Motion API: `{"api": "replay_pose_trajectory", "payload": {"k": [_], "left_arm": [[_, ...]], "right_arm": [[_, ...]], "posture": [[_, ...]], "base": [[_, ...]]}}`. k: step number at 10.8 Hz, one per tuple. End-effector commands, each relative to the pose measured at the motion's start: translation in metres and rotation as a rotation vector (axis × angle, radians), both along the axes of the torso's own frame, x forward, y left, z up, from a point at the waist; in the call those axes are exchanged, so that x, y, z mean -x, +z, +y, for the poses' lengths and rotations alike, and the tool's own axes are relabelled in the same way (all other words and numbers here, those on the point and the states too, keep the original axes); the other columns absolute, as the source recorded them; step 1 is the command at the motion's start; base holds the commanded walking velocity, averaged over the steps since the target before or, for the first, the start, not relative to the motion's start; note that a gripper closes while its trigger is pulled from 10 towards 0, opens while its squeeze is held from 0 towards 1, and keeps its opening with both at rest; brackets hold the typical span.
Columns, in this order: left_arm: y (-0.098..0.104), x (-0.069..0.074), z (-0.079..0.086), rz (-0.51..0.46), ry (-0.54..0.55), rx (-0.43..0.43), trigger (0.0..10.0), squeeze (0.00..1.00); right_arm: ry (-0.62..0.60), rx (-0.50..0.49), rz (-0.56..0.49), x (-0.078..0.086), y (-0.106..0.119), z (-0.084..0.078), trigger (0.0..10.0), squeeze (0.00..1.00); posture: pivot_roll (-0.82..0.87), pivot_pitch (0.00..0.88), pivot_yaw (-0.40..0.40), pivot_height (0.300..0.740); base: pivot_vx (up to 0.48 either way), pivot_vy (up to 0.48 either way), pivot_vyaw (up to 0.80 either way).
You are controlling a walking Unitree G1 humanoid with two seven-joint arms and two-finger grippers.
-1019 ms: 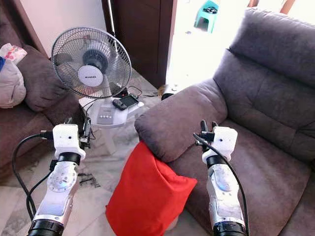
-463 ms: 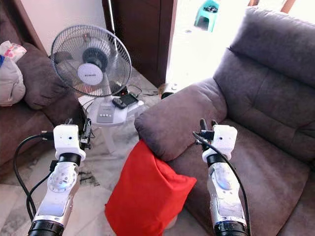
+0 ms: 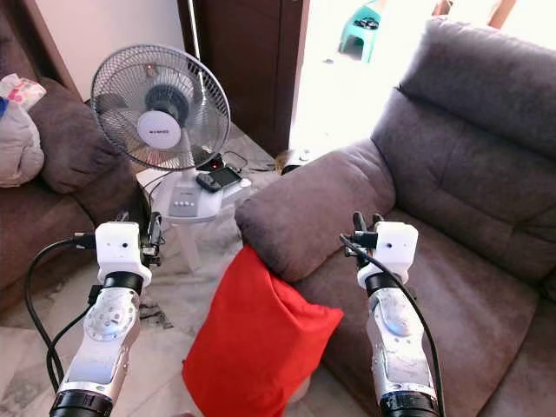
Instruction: Move the pillow to the sofa from floor
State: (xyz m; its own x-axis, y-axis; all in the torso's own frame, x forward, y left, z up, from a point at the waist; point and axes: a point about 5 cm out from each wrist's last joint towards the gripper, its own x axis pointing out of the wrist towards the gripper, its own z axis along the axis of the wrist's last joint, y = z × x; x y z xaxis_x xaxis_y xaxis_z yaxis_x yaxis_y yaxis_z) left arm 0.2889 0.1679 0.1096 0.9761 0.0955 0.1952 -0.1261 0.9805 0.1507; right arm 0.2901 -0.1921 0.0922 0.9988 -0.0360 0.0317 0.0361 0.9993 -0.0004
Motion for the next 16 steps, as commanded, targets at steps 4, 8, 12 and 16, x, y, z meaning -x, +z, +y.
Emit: {"api": "replay_pose_trajectory", "payload": {"k": [4,8,12,16], "left_arm": [[0.0014,0.0001,-0.003,0.006,-0.013,0.023,10.0,0.0],[-0.0007,-0.0002,-0.0048,0.02,-0.022,0.025,10.0,0.0],[-0.0006,-0.0012,-0.0058,0.031,-0.028,0.022,10.0,0.0],[-0.001,-0.001,-0.0101,0.036,-0.053,0.028,10.0,0.0]], "right_arm": [[0.002,0.028,0.048,0.0011,-0.0043,-0.0022,10.0,0.0],[0.023,0.015,0.024,0.0012,0.0004,0.0002,10.0,0.0],[0.035,0.014,0.039,0.0005,-0.0005,0.0006,10.0,0.0],[0.056,0.017,0.041,0.0004,0.0001,0.004,10.0,0.0]], "posture": [[0.01,0.017,-0.053,0.672],[0.0,0.019,-0.054,0.626],[0.0,0.021,-0.056,0.626],[0.0,0.021,-0.057,0.626]], "base": [[0.0,0.0,0.0],[0.0,0.0,0.0],[0.0,0.0,0.0],[0.0,0.0,0.0]]}}
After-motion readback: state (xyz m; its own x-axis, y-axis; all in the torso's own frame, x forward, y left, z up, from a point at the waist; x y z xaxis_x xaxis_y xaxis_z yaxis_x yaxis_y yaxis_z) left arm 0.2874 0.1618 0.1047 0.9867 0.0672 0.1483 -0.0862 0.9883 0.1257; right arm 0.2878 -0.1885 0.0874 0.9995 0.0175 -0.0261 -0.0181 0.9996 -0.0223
